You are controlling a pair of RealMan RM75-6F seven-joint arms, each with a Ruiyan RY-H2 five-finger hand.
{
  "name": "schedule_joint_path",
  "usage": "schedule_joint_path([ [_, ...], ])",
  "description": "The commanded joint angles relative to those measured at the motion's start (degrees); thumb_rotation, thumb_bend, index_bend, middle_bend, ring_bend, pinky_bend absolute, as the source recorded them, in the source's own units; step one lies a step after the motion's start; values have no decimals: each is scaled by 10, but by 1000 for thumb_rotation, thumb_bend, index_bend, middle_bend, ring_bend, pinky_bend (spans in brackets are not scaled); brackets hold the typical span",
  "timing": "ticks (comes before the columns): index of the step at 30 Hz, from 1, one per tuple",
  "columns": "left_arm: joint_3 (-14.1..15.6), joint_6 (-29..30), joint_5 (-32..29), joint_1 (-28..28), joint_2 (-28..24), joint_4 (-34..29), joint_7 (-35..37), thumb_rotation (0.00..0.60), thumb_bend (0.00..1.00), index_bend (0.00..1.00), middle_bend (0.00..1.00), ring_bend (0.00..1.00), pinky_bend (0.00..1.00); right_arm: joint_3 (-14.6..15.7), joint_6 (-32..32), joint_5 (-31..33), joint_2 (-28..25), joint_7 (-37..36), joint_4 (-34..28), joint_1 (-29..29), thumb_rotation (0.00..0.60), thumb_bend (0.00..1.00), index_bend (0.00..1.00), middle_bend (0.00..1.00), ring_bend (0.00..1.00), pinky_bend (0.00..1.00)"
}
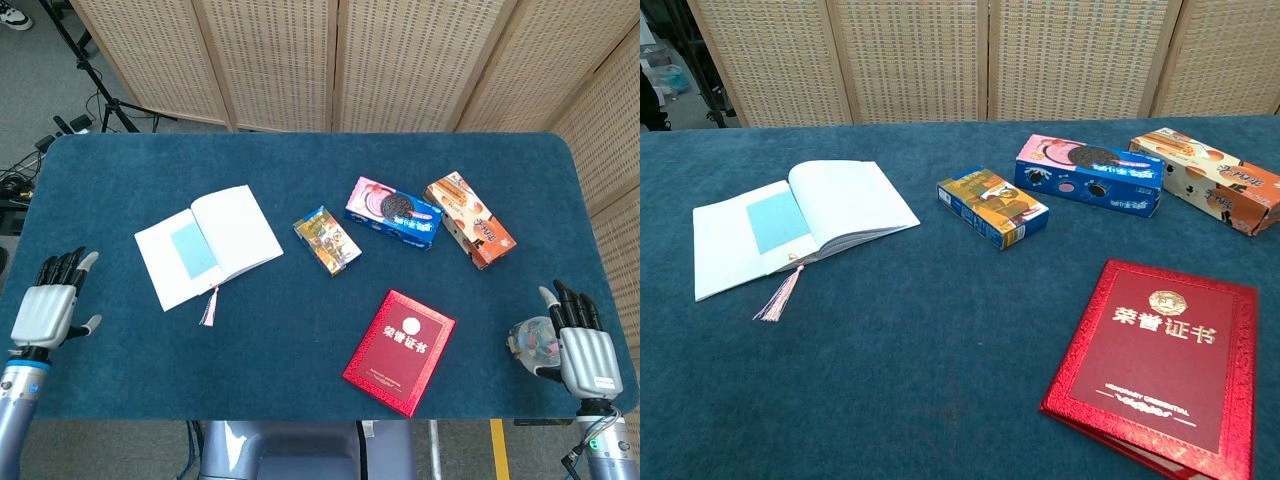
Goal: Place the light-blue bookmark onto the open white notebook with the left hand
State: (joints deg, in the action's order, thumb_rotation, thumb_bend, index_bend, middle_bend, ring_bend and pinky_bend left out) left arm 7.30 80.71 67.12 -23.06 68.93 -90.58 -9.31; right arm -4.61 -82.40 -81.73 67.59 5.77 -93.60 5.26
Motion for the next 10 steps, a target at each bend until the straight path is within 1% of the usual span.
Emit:
schedule_joint_path([
  [1,6,18,17,21,3,-4,-21,600,220,0,0,0,0,0,-2,-4,-1,-1,-1,0,600,156,4,0,0,0],
  [4,-3,36,31,34,-3,-18,-26,600,220,0,0,0,0,0,-5,-8,-3,-6,-6,0,600,156,4,0,0,0],
  [10,-14,35,54,51,-12,-27,-9,600,220,0,0,0,0,5,-5,-14,-3,-4,-7,-1,600,156,3,0,0,0],
])
